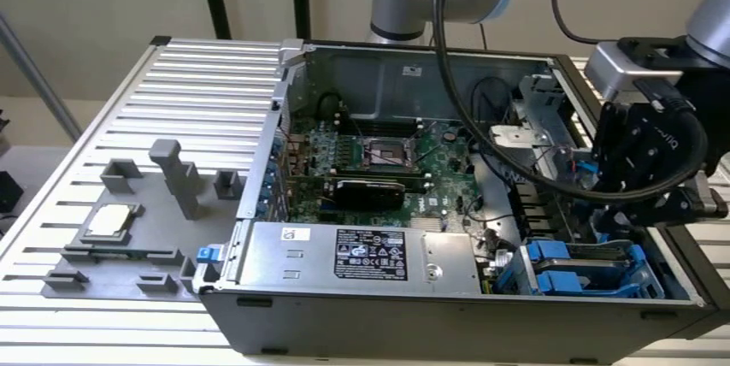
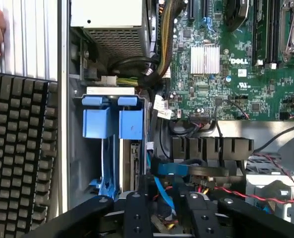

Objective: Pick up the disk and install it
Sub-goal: 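Insert the disk into the insertion slot, then insert the first disk wire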

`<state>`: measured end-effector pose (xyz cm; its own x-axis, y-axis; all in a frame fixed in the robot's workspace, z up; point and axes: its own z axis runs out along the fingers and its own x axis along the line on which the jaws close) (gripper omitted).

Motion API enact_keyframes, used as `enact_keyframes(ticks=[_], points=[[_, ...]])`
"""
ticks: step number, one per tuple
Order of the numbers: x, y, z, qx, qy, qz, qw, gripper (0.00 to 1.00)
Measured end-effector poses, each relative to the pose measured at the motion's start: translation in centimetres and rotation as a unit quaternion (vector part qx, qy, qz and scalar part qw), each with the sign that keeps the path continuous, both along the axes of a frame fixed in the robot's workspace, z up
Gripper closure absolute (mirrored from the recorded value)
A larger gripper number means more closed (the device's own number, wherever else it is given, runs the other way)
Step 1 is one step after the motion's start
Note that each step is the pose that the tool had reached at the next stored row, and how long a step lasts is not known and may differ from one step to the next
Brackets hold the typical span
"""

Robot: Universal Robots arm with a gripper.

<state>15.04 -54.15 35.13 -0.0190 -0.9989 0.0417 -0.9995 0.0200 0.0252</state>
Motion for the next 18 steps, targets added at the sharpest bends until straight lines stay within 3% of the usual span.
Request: enact_keyframes(ticks=[4, 10, 13, 15, 18], points=[[-0.3, -0.22, 0.00, 0.0000, 0.0000, 0.000, 1.0000, 0.00], [-0.2, -2.22, 0.00, 0.0001, 0.0002, 0.000, 1.0000, 0.00], [0.2, -3.01, -0.01, 0.0005, 0.0003, 0.000, 1.0000, 0.00], [0.6, -3.23, 0.01, 0.0013, 0.0003, 0.000, 1.0000, 0.00], [1.3, -3.35, 0.01, 0.0046, 0.0004, 0.001, 1.0000, 0.00]])
